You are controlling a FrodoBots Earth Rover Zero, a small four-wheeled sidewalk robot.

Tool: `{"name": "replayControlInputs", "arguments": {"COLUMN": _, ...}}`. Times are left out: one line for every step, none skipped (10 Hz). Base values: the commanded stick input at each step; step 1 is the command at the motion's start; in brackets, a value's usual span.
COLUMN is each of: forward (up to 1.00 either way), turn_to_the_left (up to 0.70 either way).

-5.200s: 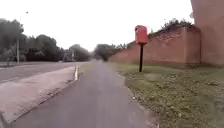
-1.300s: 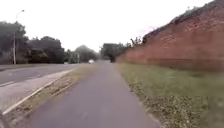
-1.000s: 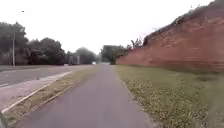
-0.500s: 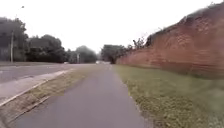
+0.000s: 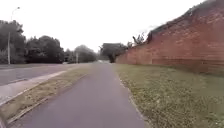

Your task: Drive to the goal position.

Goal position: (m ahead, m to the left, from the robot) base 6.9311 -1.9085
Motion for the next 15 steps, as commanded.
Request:
{"name": "replayControlInputs", "arguments": {"forward": 1.00, "turn_to_the_left": 0.00}}
{"name": "replayControlInputs", "arguments": {"forward": 1.00, "turn_to_the_left": 0.00}}
{"name": "replayControlInputs", "arguments": {"forward": 1.00, "turn_to_the_left": 0.00}}
{"name": "replayControlInputs", "arguments": {"forward": 1.00, "turn_to_the_left": 0.00}}
{"name": "replayControlInputs", "arguments": {"forward": 1.00, "turn_to_the_left": 0.00}}
{"name": "replayControlInputs", "arguments": {"forward": 1.00, "turn_to_the_left": 0.00}}
{"name": "replayControlInputs", "arguments": {"forward": 1.00, "turn_to_the_left": 0.00}}
{"name": "replayControlInputs", "arguments": {"forward": 1.00, "turn_to_the_left": 0.10}}
{"name": "replayControlInputs", "arguments": {"forward": 1.00, "turn_to_the_left": 0.35}}
{"name": "replayControlInputs", "arguments": {"forward": 1.00, "turn_to_the_left": 0.32}}
{"name": "replayControlInputs", "arguments": {"forward": 1.00, "turn_to_the_left": 0.03}}
{"name": "replayControlInputs", "arguments": {"forward": 1.00, "turn_to_the_left": 0.00}}
{"name": "replayControlInputs", "arguments": {"forward": 1.00, "turn_to_the_left": 0.00}}
{"name": "replayControlInputs", "arguments": {"forward": 1.00, "turn_to_the_left": 0.00}}
{"name": "replayControlInputs", "arguments": {"forward": 1.00, "turn_to_the_left": 0.00}}
